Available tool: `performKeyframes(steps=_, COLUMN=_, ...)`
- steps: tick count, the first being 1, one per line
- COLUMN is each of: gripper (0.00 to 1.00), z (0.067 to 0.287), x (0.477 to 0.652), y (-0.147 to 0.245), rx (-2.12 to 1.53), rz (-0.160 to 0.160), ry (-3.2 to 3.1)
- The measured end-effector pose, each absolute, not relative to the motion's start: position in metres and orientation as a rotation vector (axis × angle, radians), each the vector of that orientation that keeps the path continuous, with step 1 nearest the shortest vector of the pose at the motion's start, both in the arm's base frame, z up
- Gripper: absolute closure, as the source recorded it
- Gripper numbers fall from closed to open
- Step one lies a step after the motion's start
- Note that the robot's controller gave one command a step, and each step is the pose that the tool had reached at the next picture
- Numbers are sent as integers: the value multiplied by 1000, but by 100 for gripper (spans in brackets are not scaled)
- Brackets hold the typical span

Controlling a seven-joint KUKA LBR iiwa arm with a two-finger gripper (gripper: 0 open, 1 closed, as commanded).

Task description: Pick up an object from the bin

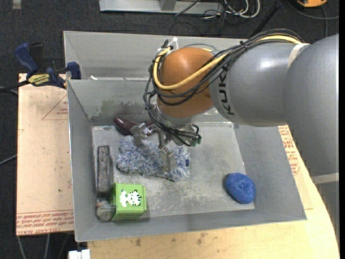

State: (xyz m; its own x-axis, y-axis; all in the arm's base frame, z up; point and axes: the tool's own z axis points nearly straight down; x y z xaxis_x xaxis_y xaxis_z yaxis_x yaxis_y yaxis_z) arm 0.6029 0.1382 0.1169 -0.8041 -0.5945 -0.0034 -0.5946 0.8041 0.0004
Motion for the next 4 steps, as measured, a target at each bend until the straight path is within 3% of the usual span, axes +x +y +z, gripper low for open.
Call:
performKeyframes(steps=1, gripper=0, z=101, x=602, y=131, rx=-848, rz=3, ry=3023)
performKeyframes(steps=2, gripper=100, z=79, x=610, y=128, rx=-801, rz=4, ry=3034)
performKeyframes(steps=3, gripper=100, z=79, x=610, y=128, rx=-800, rz=4, ry=3035)
performKeyframes(steps=4, gripper=100, z=180, x=602, y=148, rx=-832, rz=3, ry=3026)
